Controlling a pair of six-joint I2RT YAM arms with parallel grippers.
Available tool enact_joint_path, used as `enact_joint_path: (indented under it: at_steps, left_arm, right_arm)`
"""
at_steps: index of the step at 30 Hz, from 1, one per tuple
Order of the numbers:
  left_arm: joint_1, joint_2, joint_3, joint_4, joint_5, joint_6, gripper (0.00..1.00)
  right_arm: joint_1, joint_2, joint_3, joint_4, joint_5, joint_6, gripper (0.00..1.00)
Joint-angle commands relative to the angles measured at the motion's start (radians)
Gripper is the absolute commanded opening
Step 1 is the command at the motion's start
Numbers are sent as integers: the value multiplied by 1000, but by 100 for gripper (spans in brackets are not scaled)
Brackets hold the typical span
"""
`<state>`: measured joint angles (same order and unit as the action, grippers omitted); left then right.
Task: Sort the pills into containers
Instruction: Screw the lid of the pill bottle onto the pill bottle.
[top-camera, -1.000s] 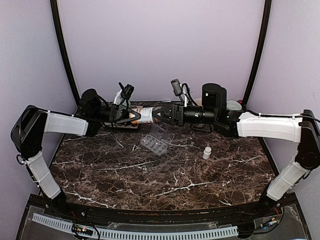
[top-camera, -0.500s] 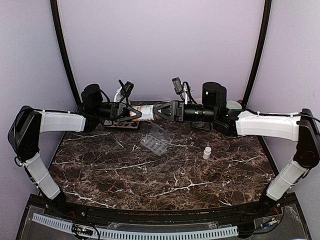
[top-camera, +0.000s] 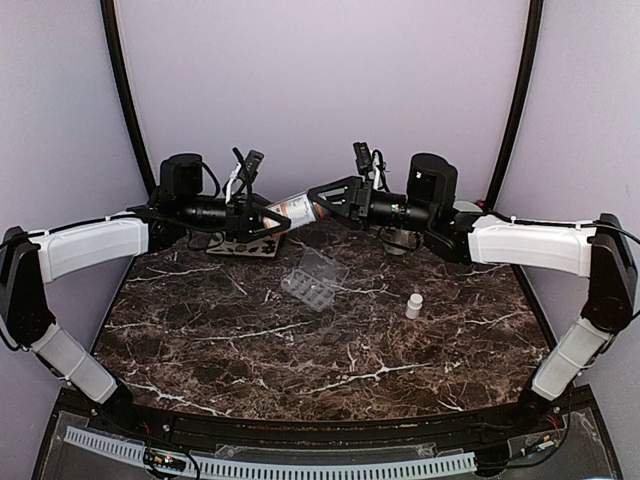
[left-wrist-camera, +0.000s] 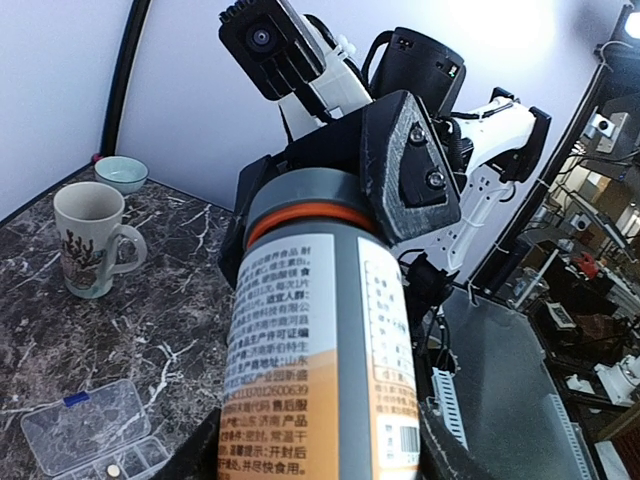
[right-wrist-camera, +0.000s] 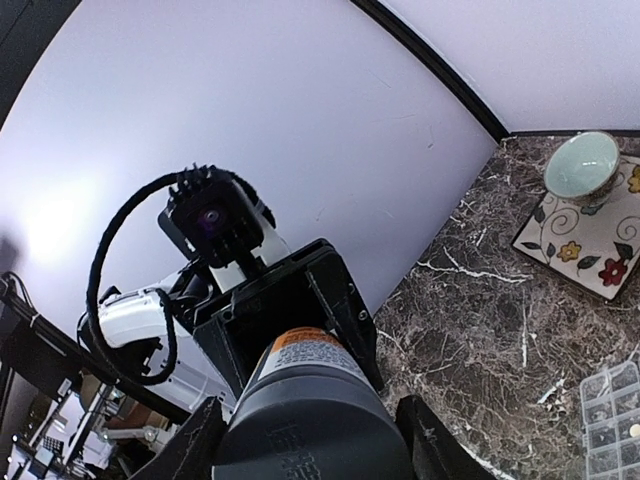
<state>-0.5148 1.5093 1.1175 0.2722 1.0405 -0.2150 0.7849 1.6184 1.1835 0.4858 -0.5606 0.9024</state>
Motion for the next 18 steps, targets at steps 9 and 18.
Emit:
enact_joint_path:
  at_steps: [9,18]
  left_arm:
    - [-151,-135,-63,86,-382,183,0]
    - [-250,-203,-115,136,-728,331,0]
  right_arm:
    - [73,56,80,-184,-6,83,15]
    - [83,83,98,-224,33,105,6]
